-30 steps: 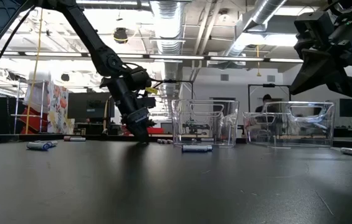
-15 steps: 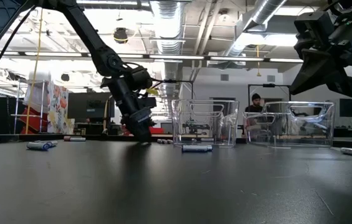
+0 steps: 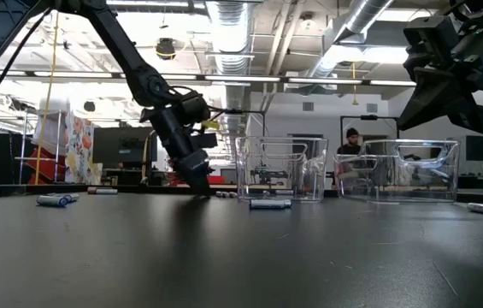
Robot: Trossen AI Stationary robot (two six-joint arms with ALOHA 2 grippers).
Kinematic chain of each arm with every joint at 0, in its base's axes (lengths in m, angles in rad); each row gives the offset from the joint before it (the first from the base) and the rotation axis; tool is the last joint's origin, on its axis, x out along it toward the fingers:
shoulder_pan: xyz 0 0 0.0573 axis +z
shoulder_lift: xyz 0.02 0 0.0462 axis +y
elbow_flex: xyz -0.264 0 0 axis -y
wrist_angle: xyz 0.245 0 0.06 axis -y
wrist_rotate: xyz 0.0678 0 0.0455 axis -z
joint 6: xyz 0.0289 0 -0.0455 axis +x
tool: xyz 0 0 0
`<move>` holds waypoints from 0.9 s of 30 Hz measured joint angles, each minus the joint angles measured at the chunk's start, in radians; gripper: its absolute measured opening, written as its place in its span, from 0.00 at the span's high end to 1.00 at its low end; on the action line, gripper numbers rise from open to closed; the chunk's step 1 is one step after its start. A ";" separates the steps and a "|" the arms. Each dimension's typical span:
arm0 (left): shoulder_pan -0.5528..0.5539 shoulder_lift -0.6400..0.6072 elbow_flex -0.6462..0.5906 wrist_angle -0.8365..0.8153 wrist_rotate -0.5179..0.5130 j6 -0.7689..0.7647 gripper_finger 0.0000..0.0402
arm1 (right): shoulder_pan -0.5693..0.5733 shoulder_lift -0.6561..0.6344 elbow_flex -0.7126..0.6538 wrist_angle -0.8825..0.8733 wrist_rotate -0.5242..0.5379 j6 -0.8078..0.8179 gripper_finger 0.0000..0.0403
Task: Sort batteries
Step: Put the white battery into the left transparent bin
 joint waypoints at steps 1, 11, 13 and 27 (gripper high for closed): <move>-0.009 0.000 0.000 0.003 -0.002 0.037 0.12 | 0.000 0.000 0.000 0.000 0.000 0.000 0.96; -0.056 0.002 -0.001 0.061 0.019 0.087 0.12 | 0.000 0.000 0.000 0.000 0.000 0.000 0.96; -0.056 0.003 -0.002 0.077 0.018 0.089 0.12 | 0.000 0.000 0.000 0.000 0.000 0.000 0.96; -0.057 0.049 0.002 0.125 0.002 0.020 0.12 | 0.000 0.000 0.000 0.000 0.000 0.000 0.96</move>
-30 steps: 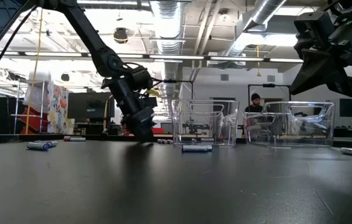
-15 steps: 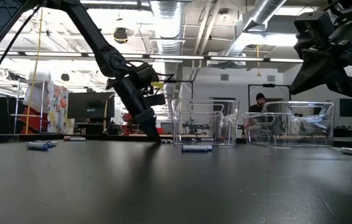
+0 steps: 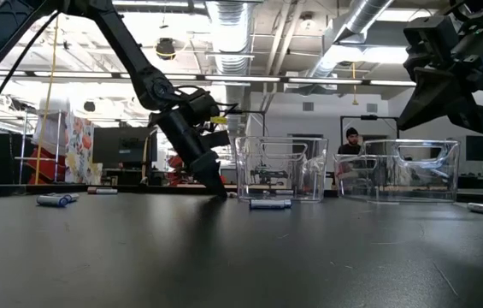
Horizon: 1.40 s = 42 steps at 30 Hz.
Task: Sort batteries
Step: Put the white battery into the left transparent bin
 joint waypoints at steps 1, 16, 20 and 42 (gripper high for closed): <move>0.003 0.000 0.000 -0.003 -0.003 -0.002 0.12 | 0.000 0.000 0.000 0.000 0.000 0.000 0.96; 0.023 0.002 0.001 -0.037 -0.009 -0.002 0.15 | 0.000 0.000 0.000 0.000 0.000 0.000 0.96; 0.023 0.002 0.001 -0.039 -0.009 0.000 0.21 | 0.000 0.000 0.000 0.000 0.000 -0.001 0.96; 0.025 0.002 -0.001 -0.035 -0.018 -0.002 0.40 | 0.000 0.000 0.000 0.000 0.000 0.000 0.96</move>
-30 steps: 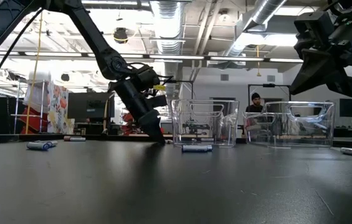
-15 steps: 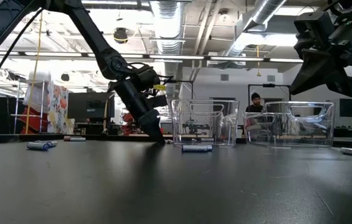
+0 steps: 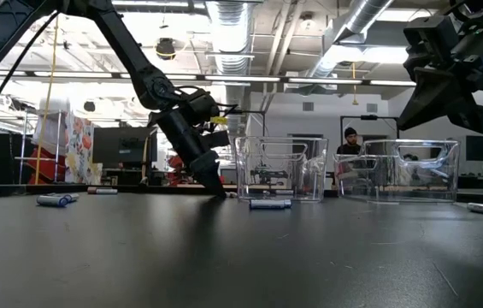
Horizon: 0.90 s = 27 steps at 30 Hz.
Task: Sort batteries
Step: Put the white battery into the left transparent bin
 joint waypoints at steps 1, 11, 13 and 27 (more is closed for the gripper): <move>0.000 0.000 0.000 0.000 -0.001 0.000 0.40 | 0.000 0.000 0.000 0.000 0.000 0.000 0.96; 0.000 0.000 0.000 0.001 -0.006 -0.001 0.45 | 0.000 0.000 0.000 0.008 0.000 0.000 0.96; 0.000 0.000 0.000 0.001 -0.006 -0.001 0.45 | 0.000 0.000 0.000 0.008 0.000 0.000 0.96; 0.000 -0.012 -0.001 -0.001 -0.006 -0.004 0.45 | 0.000 0.000 0.000 0.008 0.000 0.000 0.96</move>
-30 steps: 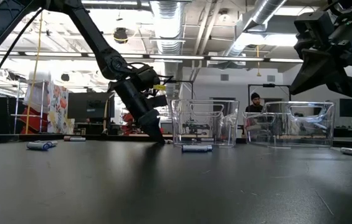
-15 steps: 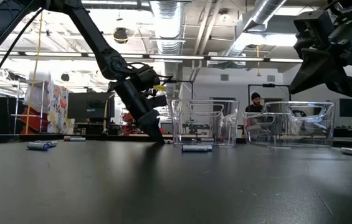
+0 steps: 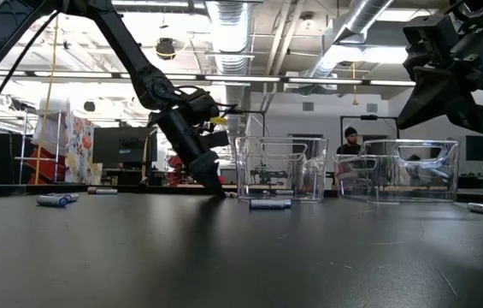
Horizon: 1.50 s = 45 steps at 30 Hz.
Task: Sort batteries
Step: Put the white battery into the left transparent bin
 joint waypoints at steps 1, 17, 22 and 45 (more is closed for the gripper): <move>0.000 -0.005 -0.001 -0.003 -0.002 -0.001 0.45 | 0.000 0.000 0.000 0.000 0.000 0.000 0.96; 0.002 -0.052 -0.001 -0.124 -0.033 -0.025 0.45 | 0.000 0.000 0.000 0.000 0.000 -0.003 0.96; 0.002 -0.056 0.001 -0.161 -0.026 -0.057 0.45 | 0.000 0.000 0.000 -0.001 0.000 -0.003 0.96; 0.000 -0.397 0.062 -0.254 -0.020 -0.231 0.45 | -0.001 0.000 0.000 0.000 0.000 -0.015 0.96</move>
